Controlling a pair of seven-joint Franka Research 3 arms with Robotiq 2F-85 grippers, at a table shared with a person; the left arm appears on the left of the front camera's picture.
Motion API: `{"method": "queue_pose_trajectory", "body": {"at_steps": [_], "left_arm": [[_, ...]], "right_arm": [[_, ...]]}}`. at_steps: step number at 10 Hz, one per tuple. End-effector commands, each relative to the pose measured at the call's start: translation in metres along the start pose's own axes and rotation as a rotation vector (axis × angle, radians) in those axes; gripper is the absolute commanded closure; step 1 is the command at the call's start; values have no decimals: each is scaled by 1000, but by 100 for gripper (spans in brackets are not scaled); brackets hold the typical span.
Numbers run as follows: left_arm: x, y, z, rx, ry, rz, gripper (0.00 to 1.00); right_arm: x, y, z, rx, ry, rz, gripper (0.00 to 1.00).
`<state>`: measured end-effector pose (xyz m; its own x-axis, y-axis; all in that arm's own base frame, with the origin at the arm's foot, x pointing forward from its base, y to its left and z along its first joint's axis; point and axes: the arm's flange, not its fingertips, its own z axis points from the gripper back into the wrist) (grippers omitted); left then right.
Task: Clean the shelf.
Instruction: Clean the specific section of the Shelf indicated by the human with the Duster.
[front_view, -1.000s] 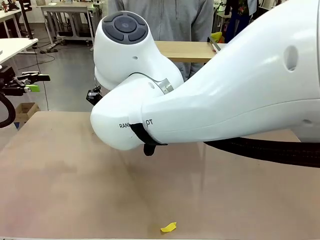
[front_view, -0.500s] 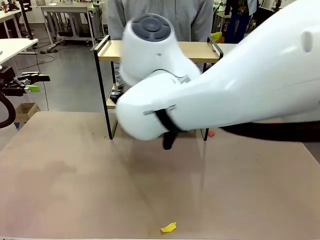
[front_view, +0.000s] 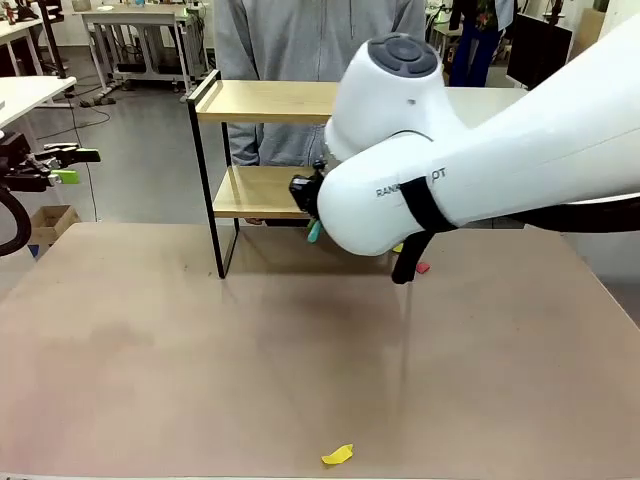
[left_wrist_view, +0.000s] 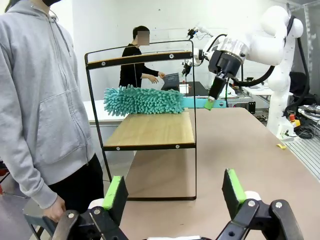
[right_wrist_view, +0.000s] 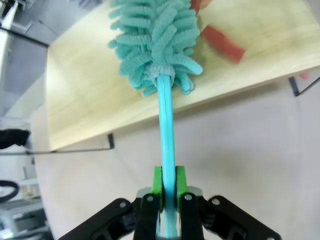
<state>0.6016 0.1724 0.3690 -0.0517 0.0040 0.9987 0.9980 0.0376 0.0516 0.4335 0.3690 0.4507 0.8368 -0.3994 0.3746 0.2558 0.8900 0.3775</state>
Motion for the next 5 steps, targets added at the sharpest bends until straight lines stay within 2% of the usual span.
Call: {"method": "queue_pose_trajectory", "body": {"at_steps": [1, 5], "left_arm": [[2, 0, -1, -6, 6, -12, 0], [2, 0, -1, -6, 6, -12, 0]], "right_arm": [[-14, -70, 74, -21, -23, -38, 87], [-4, -122, 107, -115, -29, -73, 87]]}}
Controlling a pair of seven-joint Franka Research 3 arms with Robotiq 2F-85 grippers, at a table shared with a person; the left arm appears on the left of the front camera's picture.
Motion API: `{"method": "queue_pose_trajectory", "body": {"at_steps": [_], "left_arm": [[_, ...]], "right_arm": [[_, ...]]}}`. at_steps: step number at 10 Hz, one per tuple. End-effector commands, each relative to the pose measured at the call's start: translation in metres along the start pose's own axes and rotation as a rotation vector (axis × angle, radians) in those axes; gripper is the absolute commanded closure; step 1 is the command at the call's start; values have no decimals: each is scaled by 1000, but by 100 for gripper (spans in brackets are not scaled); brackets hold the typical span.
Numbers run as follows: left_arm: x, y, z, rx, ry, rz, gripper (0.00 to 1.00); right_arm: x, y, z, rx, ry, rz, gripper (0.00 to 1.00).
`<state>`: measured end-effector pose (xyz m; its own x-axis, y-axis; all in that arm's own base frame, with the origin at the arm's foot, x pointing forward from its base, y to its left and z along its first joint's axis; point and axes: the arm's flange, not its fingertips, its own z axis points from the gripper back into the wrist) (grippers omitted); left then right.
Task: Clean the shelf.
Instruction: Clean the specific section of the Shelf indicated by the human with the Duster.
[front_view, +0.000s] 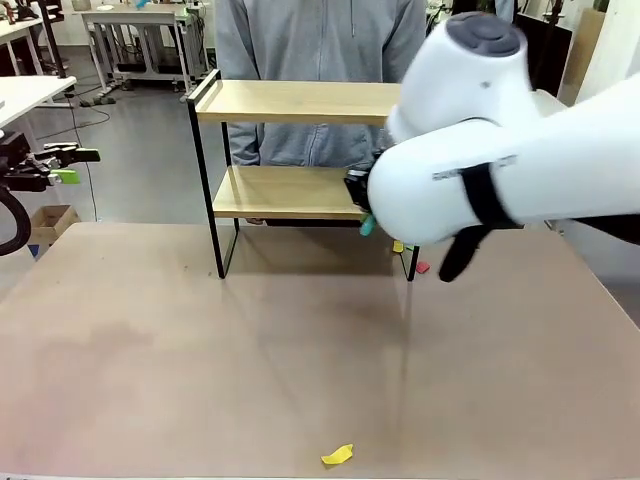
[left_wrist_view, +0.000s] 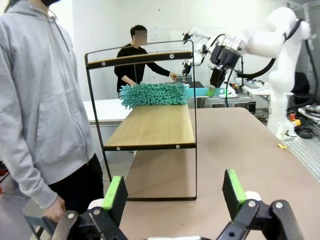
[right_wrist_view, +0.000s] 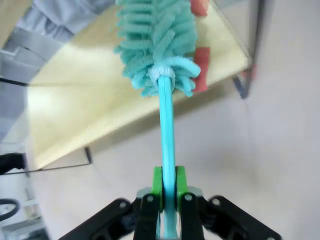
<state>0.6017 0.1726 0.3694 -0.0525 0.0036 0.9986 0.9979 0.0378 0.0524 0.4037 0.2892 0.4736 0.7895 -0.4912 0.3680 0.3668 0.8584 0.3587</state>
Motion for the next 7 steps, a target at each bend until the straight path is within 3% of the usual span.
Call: {"method": "queue_pose_trajectory", "body": {"at_steps": [1, 4, 5, 7], "left_arm": [[2, -1, -1, -7, 6, -11, 0], [2, -1, -1, -7, 6, -11, 0], [2, -1, -1, -7, 6, -11, 0], [2, -1, -1, -7, 6, -11, 0]], "right_arm": [[-11, -67, 59, -94, 4, 28, 87], [-12, -79, 78, -163, -90, 82, 87], [-8, -61, 62, -75, -8, 36, 87], [-8, -61, 62, -75, -8, 36, 87]]}}
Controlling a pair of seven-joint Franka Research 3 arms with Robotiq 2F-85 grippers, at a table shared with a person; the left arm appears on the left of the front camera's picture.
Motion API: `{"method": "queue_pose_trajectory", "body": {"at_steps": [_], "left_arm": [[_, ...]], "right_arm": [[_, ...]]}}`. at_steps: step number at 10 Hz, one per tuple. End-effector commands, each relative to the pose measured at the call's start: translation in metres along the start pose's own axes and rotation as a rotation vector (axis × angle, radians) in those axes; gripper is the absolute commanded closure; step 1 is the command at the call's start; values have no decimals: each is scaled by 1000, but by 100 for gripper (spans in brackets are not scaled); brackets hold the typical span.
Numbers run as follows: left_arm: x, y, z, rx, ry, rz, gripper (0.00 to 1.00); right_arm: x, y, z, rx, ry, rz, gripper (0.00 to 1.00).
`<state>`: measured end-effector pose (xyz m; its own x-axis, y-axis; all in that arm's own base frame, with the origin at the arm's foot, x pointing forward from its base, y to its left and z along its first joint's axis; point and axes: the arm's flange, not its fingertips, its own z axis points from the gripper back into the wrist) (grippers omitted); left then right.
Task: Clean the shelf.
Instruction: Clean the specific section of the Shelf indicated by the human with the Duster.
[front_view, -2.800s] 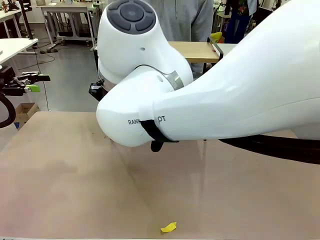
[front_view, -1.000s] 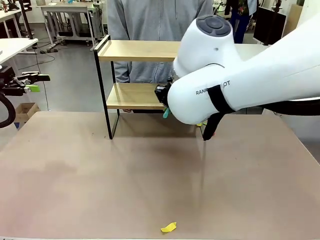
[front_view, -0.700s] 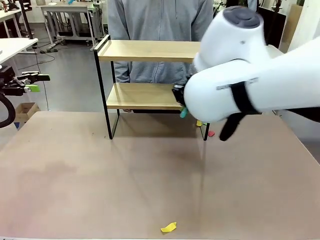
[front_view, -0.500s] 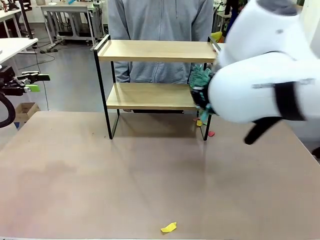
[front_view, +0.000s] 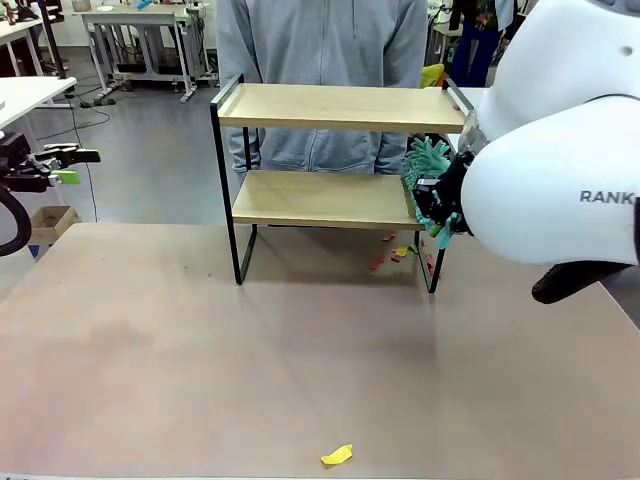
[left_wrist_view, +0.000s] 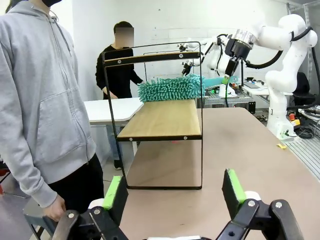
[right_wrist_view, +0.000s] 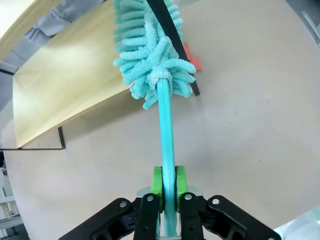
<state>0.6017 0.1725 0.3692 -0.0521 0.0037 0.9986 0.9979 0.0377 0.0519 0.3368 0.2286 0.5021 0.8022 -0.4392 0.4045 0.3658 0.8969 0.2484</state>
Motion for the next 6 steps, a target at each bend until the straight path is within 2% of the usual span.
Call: {"method": "queue_pose_trajectory", "body": {"at_steps": [1, 5, 6], "left_arm": [[2, -1, -1, -7, 6, -11, 0], [2, -1, -1, -7, 6, -11, 0], [2, -1, -1, -7, 6, -11, 0]], "right_arm": [[5, 6, -4, 24, 13, -25, 87], [2, 3, -6, 6, 11, -2, 87], [1, 2, 0, 69, 28, 53, 87]]}}
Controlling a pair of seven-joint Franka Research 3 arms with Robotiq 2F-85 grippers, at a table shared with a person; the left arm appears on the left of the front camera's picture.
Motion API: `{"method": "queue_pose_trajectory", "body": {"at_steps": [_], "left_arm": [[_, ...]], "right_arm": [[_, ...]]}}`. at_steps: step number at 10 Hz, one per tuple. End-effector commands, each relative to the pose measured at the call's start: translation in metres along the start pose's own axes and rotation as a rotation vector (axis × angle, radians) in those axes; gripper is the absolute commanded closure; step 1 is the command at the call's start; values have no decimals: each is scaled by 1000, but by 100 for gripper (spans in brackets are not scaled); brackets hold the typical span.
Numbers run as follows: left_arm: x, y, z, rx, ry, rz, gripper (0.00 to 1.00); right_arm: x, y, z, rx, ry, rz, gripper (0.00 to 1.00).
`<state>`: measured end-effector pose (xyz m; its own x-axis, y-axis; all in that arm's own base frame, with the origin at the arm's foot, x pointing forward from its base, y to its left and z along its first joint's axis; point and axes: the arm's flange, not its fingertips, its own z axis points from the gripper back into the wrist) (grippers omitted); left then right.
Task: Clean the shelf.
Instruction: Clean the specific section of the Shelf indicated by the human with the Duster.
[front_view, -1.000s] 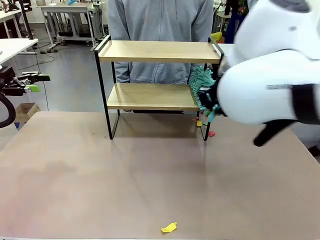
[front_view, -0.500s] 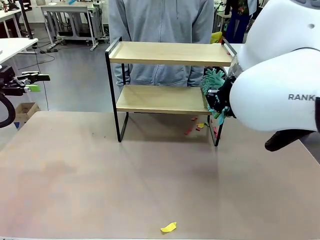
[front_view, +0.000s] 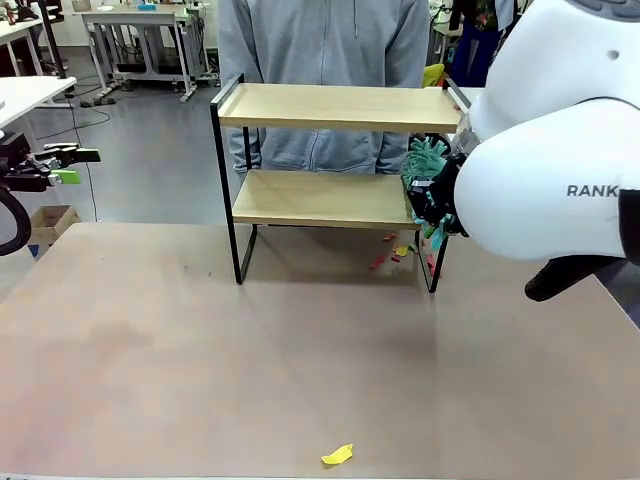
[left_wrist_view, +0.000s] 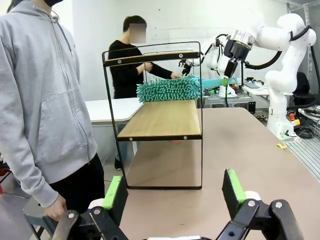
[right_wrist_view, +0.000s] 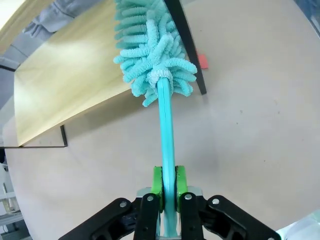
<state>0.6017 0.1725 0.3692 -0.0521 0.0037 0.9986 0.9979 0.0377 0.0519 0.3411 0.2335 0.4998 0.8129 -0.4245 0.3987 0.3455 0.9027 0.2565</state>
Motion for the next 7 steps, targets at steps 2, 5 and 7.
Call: {"method": "queue_pose_trajectory", "body": {"at_steps": [2, 5, 7], "left_arm": [[2, -1, -1, -7, 6, -11, 0], [2, -1, -1, -7, 6, -11, 0], [2, -1, -1, -7, 6, -11, 0]], "right_arm": [[-2, -13, 20, 162, 44, 166, 87], [-8, -31, 40, 291, 152, 345, 87], [-14, -44, 57, 378, 205, 464, 87]]}}
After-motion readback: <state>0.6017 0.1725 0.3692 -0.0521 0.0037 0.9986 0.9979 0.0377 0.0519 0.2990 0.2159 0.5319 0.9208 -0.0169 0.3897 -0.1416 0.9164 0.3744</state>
